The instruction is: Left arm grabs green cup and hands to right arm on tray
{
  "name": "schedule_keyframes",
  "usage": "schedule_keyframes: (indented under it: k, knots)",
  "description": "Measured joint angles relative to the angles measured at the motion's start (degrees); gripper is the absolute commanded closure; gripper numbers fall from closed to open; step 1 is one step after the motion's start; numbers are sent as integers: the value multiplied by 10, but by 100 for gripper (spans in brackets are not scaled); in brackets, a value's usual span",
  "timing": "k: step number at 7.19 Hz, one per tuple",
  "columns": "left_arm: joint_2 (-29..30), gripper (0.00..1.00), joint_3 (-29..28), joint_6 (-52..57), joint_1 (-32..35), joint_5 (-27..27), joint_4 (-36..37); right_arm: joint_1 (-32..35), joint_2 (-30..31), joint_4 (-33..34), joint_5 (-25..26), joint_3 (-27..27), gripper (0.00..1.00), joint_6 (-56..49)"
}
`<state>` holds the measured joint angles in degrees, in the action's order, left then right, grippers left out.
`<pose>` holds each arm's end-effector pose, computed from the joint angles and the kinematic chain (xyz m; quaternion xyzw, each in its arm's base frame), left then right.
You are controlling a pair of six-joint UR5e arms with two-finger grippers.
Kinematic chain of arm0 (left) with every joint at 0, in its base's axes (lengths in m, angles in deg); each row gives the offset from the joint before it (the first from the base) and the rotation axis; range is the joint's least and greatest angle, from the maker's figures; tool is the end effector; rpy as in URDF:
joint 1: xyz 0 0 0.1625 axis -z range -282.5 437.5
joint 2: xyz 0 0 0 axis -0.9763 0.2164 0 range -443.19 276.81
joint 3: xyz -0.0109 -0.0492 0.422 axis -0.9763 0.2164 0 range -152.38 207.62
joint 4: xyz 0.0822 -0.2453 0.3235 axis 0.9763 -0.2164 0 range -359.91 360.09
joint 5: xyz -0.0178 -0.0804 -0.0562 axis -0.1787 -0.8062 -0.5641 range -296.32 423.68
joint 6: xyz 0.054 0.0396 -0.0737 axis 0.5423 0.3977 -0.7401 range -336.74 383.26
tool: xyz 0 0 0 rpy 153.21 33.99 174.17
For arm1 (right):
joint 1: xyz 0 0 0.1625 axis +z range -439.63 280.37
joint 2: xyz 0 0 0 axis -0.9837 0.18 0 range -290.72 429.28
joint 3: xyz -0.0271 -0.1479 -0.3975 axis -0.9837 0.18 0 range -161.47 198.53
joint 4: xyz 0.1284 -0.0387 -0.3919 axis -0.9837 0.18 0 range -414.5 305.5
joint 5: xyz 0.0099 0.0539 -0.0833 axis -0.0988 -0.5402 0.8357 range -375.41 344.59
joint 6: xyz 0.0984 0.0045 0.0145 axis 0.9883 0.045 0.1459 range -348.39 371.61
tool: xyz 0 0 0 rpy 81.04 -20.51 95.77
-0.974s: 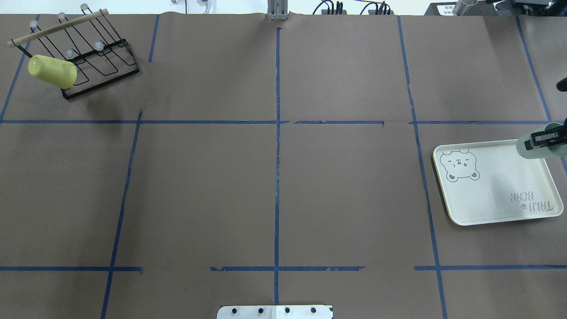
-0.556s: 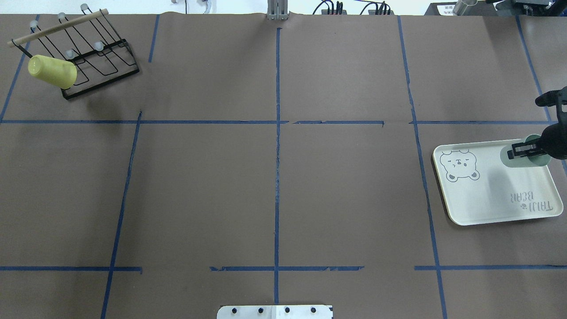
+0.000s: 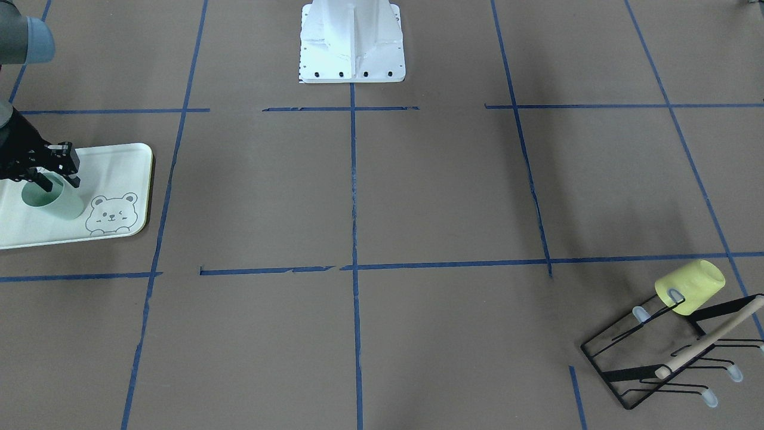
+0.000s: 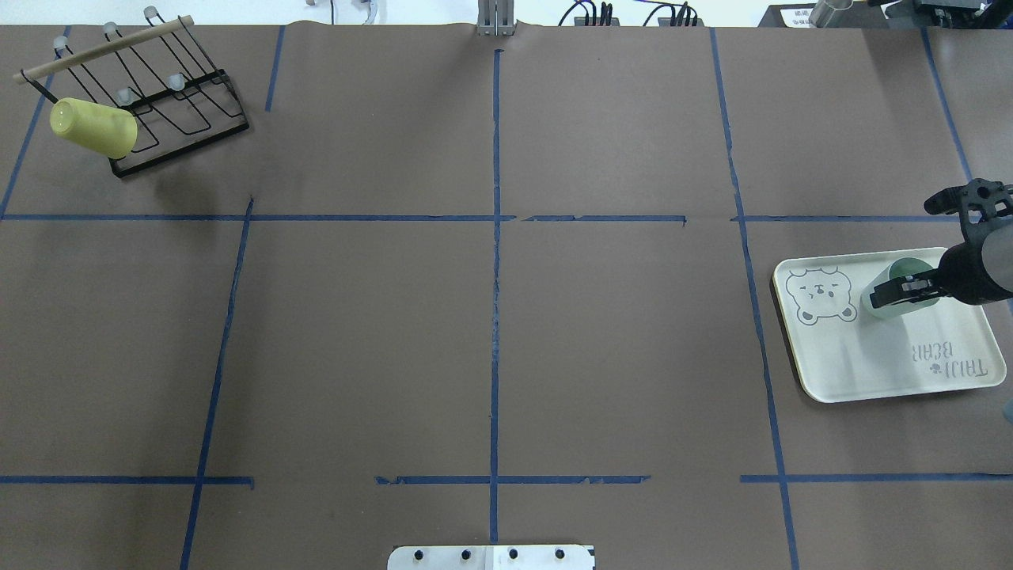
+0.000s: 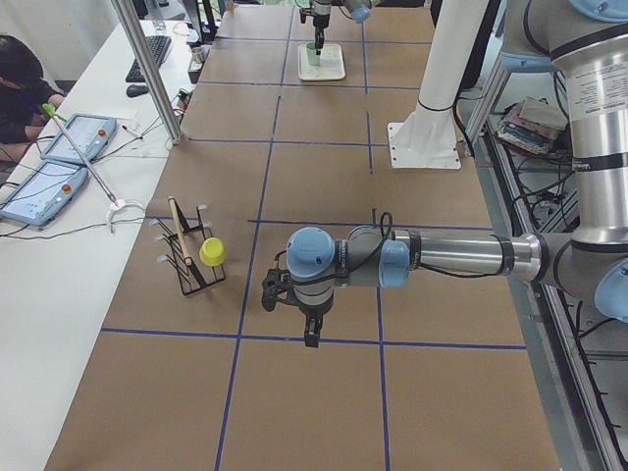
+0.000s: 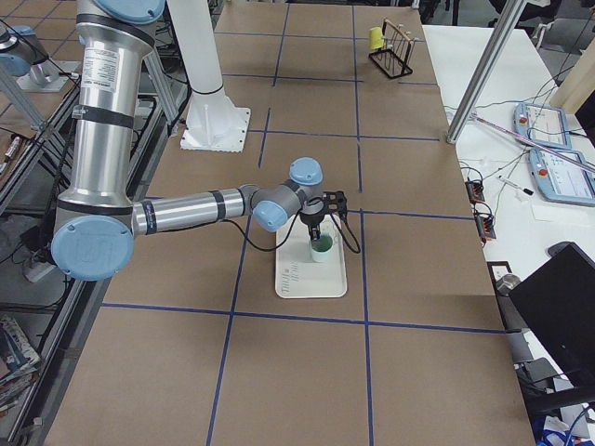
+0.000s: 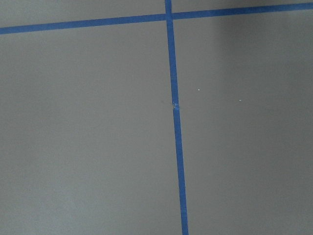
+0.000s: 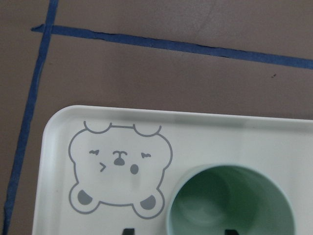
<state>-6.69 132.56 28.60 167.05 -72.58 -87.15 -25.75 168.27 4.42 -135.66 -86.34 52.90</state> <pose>-0.0583 -0.3914 0.6369 0.0062 0.3929 0.0420 0.9186 -0.2011 -0.4166 0.5508 0.0841 -0.3844 -0.0413 0.9184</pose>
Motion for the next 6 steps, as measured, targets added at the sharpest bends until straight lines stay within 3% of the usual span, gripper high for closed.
schedule_keyframes:
  k: [3,4,6]
  knots:
    - [2,0,-1,2,0,0,-2,18,-4,41,-26,-15,0,-13]
    - [2,0,-6,3,0,1,-4,43,-4,92,-44,-36,0,-47]
    - [2,0,-11,2,-1,3,-6,126,-11,261,-72,-100,0,-204]
